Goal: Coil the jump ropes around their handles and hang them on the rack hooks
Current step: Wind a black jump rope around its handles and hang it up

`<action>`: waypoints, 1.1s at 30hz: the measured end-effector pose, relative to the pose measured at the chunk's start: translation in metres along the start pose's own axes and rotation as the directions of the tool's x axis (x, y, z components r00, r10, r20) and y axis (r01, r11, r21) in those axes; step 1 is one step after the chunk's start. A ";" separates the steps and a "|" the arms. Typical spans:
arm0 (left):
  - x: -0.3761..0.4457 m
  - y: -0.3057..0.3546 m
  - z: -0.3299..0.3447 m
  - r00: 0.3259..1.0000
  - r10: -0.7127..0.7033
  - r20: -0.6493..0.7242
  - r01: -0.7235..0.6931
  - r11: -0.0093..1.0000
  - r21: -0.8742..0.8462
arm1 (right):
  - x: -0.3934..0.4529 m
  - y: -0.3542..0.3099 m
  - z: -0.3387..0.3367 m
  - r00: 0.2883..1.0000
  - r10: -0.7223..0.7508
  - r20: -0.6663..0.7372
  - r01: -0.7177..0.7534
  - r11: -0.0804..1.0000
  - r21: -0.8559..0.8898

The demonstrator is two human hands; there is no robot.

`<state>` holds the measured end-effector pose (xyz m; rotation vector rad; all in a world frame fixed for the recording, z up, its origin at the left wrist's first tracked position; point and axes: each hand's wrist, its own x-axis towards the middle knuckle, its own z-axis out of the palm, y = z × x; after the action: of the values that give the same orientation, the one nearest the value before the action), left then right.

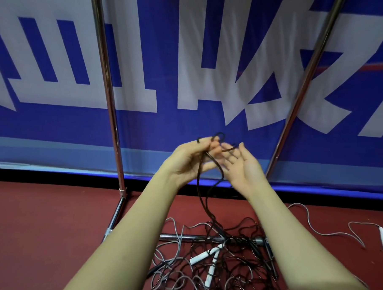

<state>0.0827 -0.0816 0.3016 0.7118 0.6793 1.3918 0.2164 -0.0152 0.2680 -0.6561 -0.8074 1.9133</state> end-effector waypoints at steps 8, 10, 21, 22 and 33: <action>0.009 0.017 -0.011 0.971 0.115 -0.210 -0.189 0.907 -0.377 | -0.016 0.020 0.000 0.906 0.380 0.185 -0.261 0.848 -0.461; 0.010 0.021 -0.015 0.957 0.142 -0.252 -0.246 0.857 -0.452 | -0.018 0.021 0.002 0.877 0.434 0.205 -0.272 0.801 -0.534; 0.006 0.014 -0.042 0.961 0.113 -0.253 -0.213 0.886 -0.411 | -0.017 0.011 0.013 0.833 0.270 0.484 -0.150 0.951 -0.272; 0.005 0.012 -0.042 0.971 0.071 -0.227 -0.158 0.904 -0.397 | -0.017 0.007 0.015 0.852 0.208 0.480 -0.118 0.970 -0.211; -0.005 -0.014 -0.028 0.920 -0.392 0.003 0.352 0.831 0.431 | -0.020 -0.018 0.015 0.979 -0.168 0.119 0.121 0.937 0.329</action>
<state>0.0687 -0.0856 0.2732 0.9209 1.0067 0.8486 0.2240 -0.0309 0.2938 -0.2533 -0.5953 1.9147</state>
